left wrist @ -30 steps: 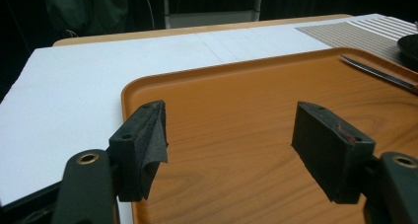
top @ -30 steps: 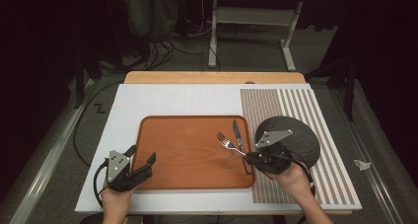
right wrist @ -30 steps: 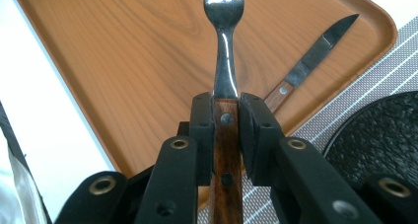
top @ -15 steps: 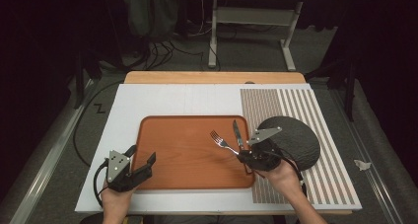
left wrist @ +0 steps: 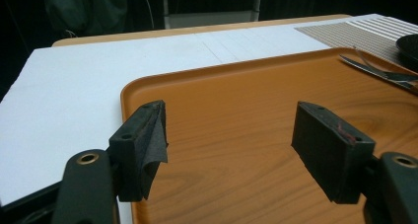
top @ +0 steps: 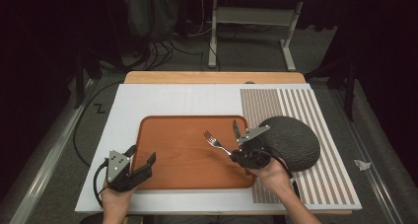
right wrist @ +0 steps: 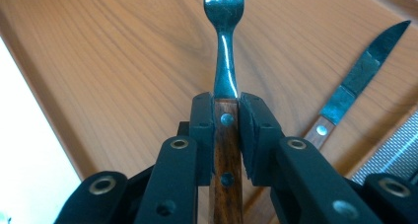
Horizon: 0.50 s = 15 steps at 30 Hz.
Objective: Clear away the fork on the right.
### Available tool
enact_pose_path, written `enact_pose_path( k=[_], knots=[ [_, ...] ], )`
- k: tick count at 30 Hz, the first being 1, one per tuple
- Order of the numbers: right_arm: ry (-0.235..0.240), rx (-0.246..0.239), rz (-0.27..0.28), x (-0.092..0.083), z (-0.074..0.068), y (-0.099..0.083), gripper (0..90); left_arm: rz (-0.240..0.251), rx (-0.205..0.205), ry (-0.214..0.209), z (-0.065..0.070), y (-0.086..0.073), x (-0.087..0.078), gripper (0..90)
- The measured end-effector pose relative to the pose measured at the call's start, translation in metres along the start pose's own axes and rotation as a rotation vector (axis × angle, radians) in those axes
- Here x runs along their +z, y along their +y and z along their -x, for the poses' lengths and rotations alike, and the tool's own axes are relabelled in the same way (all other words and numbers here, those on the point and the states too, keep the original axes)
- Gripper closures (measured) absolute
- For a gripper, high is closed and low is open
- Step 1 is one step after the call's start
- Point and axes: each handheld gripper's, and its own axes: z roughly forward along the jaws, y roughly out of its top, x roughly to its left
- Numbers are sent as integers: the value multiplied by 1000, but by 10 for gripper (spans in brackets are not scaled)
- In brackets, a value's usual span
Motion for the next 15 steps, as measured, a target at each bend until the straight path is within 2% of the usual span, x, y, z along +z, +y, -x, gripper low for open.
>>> enact_pose_path(
  k=[15],
  knots=[
    [-3, 2, -35, 20, -5, 9, 791, -2, 0, -1, 0, 0, 0, 295]
  ],
)
